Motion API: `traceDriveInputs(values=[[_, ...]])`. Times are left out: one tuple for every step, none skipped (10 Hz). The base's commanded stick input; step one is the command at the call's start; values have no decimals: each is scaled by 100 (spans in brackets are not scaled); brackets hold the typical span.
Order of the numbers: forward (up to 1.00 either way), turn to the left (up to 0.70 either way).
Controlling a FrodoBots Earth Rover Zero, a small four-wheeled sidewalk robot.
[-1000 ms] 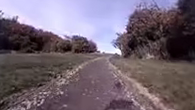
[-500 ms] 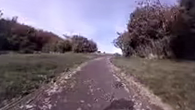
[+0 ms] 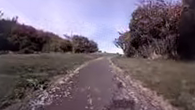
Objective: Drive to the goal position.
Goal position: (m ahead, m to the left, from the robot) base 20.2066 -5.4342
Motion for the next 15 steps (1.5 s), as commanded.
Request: traceDriveInputs(values=[[85, 0], [85, 0], [85, 0], [85, 0], [85, 0], [85, 0], [85, 0], [85, 0], [85, 0], [85, 0], [85, 0], [85, -3], [85, -9], [85, -26], [85, -14]])
